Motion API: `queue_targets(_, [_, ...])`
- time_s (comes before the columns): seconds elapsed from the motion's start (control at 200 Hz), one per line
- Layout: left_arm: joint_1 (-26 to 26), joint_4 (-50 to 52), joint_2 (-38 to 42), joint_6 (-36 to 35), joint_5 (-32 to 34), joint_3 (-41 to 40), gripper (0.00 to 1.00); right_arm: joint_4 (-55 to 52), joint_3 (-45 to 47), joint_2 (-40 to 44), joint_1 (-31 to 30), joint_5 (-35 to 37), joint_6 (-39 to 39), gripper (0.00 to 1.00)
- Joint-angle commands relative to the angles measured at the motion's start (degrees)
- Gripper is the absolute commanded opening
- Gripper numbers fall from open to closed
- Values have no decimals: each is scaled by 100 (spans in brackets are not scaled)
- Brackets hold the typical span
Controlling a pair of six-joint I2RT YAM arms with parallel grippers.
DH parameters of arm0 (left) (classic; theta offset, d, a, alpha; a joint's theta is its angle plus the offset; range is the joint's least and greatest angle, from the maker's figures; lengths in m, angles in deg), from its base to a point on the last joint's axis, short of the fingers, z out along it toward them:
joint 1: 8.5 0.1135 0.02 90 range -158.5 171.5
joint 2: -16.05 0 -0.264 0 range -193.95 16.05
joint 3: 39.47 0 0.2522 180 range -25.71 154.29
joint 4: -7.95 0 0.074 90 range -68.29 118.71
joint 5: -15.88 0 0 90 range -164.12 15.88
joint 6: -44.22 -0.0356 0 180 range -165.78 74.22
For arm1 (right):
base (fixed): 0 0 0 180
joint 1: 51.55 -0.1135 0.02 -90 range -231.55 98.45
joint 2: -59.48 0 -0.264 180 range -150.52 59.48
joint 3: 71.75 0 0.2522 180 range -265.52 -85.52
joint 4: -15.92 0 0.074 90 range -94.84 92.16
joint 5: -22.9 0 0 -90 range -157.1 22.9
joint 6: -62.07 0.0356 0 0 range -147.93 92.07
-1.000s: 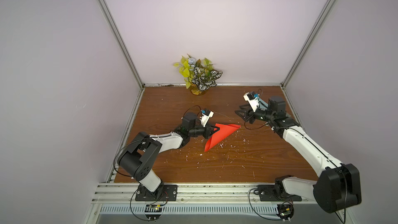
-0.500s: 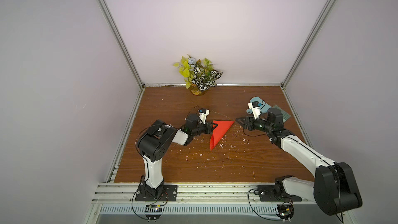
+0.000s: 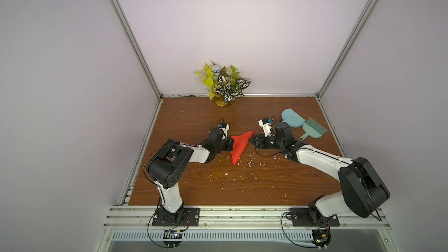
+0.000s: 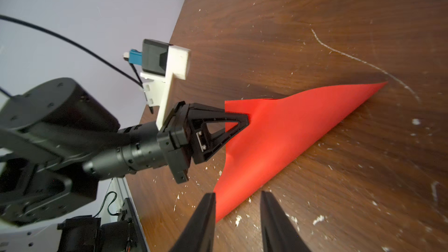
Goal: Fold the square paper diagonally
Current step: Fold the paper at the center of the board.
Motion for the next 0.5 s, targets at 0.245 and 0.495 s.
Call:
queue_targets(0.245, [-227, 1286, 82, 216, 898, 214, 1, 288, -1028, -1318, -680, 840, 722, 31])
queue_targets(0.495, [-226, 1573, 37, 420, 953, 285, 1, 23, -1531, -2059, -882, 1047, 771, 22])
